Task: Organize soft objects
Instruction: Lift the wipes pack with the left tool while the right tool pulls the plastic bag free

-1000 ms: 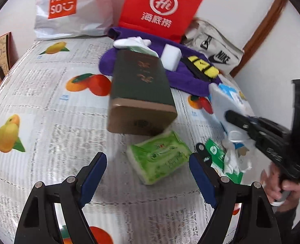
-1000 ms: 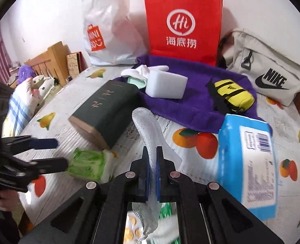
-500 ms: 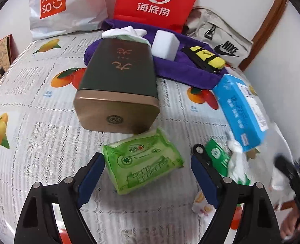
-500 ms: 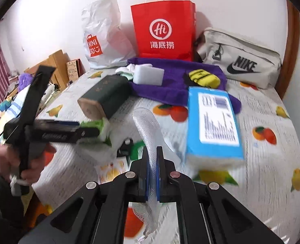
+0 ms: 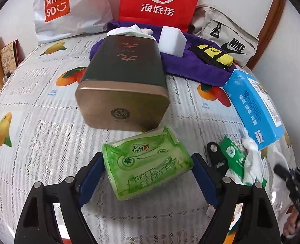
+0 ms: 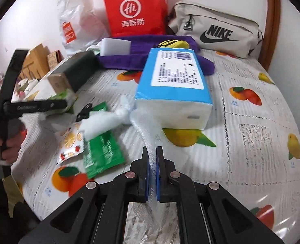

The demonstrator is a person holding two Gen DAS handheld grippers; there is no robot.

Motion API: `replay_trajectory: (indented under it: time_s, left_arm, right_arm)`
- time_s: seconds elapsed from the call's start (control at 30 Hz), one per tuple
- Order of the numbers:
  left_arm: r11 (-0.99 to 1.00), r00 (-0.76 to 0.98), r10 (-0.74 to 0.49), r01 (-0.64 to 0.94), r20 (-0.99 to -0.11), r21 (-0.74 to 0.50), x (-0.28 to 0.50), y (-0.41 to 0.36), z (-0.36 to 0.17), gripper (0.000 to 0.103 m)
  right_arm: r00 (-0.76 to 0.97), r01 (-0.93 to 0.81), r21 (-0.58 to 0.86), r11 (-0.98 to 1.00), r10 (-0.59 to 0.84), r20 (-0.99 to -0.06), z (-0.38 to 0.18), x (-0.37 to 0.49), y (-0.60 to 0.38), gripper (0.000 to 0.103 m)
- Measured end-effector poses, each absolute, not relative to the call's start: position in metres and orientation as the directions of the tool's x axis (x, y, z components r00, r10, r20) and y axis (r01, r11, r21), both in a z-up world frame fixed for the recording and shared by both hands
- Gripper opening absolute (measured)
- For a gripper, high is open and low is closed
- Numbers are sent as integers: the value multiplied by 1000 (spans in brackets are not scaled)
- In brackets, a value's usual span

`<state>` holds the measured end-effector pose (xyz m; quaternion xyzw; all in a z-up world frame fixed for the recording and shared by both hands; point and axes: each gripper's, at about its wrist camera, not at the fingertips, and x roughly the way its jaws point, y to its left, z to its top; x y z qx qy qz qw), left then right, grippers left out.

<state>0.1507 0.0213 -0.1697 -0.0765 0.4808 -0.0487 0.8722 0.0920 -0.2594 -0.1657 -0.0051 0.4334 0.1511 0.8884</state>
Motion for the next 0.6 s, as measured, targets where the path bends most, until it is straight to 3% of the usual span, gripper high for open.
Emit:
replay_trajectory:
  time_s: [0.6]
  left_arm:
    - [982, 555, -161, 8, -816, -188, 135, 31, -170, 82]
  right_arm:
    - [558, -277, 200, 940, 327, -763, -182, 128, -254, 5]
